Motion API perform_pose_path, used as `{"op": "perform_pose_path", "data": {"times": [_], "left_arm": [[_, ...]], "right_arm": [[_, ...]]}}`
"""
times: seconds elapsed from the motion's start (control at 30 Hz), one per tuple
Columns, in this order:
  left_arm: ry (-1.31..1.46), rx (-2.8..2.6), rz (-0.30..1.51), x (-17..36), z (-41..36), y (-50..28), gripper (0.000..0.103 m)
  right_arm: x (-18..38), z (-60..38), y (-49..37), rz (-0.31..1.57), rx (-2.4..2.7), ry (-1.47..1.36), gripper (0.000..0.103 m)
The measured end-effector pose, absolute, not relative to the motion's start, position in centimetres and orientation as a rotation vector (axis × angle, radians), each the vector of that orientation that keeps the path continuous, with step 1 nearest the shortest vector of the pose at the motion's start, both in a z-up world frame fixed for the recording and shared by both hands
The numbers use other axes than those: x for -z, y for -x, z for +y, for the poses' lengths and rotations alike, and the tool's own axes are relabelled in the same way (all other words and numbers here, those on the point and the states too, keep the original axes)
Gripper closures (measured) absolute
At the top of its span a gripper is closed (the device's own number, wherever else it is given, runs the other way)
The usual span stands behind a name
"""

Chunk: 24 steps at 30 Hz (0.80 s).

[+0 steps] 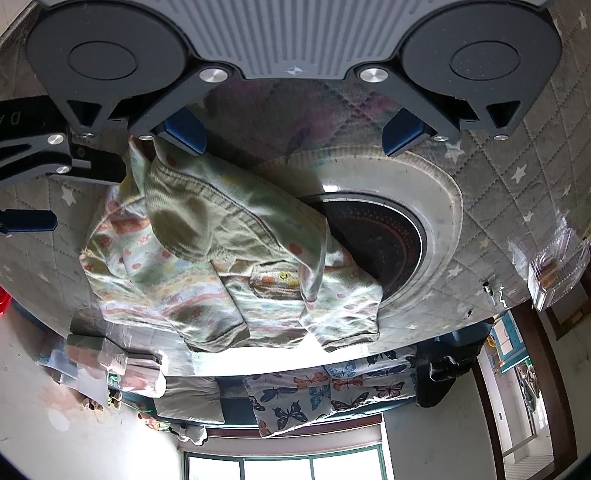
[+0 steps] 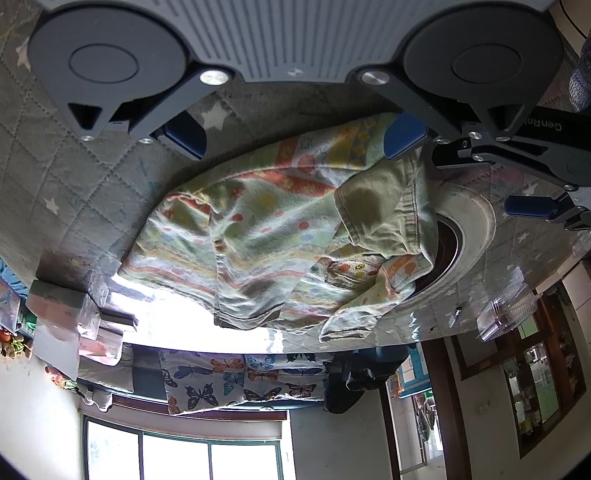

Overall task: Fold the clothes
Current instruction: 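Move both grippers toward the crumpled pastel striped shirt, then grasp the shirt edge with the left gripper while the right gripper grasps another edge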

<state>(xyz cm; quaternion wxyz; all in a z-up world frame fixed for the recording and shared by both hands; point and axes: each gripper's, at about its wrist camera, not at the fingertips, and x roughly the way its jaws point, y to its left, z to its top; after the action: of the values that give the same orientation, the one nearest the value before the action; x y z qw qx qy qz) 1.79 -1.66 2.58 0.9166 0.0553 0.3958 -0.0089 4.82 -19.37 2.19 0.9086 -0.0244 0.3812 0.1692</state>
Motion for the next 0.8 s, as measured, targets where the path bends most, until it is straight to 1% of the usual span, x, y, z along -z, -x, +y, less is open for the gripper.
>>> {"op": "perform_pose_path", "data": {"times": [0.63,0.77,0.8], "left_arm": [[-0.123,-0.016,0.792,-4.5,-0.7,-4.8,0.0],[-0.11,-0.025,0.771,-5.3,-0.1,-6.0,0.0],[-0.106,-0.026,0.766,-5.5,0.1,-6.3,0.0]], "right_arm": [[-3.6,-19.4,-8.2,0.772,-0.38,0.039,0.0],[-4.1,-20.3,-9.8,0.761,-0.369,0.036,0.002],[-4.2,-20.5,-10.3,0.759,-0.363,0.037,0.006]]}}
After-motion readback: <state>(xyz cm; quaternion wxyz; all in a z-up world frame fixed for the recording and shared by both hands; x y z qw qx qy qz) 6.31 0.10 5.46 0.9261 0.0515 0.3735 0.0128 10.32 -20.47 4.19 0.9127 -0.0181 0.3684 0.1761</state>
